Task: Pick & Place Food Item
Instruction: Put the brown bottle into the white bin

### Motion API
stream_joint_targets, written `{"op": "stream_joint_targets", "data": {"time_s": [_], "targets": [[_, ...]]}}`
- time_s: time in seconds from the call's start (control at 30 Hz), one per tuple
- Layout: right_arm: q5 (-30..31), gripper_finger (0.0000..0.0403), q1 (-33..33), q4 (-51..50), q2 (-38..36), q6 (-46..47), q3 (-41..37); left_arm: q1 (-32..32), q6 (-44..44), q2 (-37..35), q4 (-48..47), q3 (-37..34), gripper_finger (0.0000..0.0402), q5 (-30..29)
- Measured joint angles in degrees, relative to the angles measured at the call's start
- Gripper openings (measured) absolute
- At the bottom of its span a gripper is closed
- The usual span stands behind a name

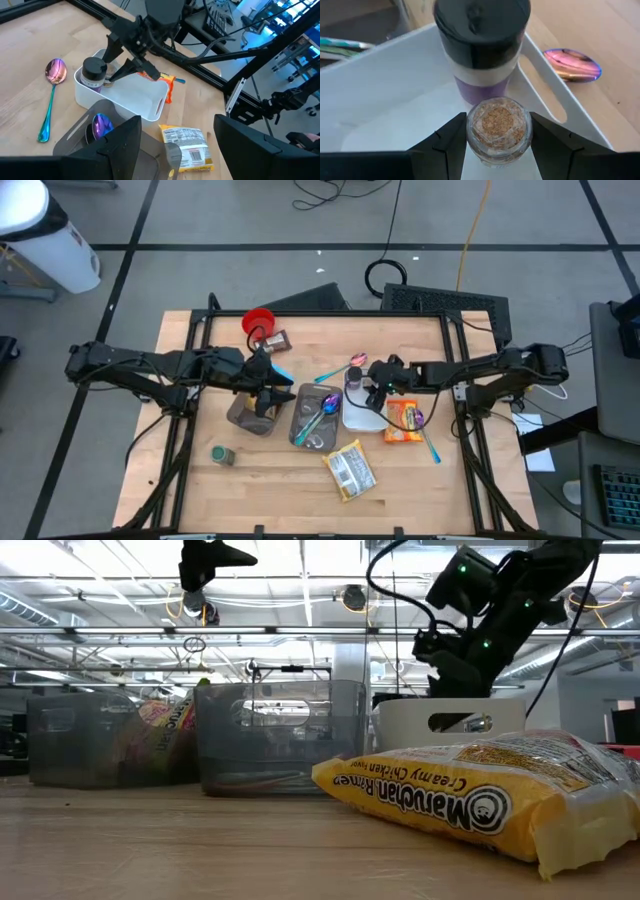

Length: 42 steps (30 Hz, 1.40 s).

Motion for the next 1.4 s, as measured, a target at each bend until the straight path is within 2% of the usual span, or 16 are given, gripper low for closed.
{"op": "stream_joint_targets", "data": {"time_s": [0.7,0.87,1.4], "targets": [[1.72,0.0172,-0.09,1.81,1.59,-1.49,-0.08,0.02,0.20,0.02,-0.10,0.02,0.0257,-0.02],[3.25,0.0172,-0.04,3.28,1.59,0.83,-2.26,0.02,0.15,0.03,-0.10,0.02,0.0257,-0.02],[2.96,0.0173,-0.07,3.02,1.61,0.90,-2.67,0.02,0.07,0.04,-0.09,0.02,0.0257,-0.05]]}}
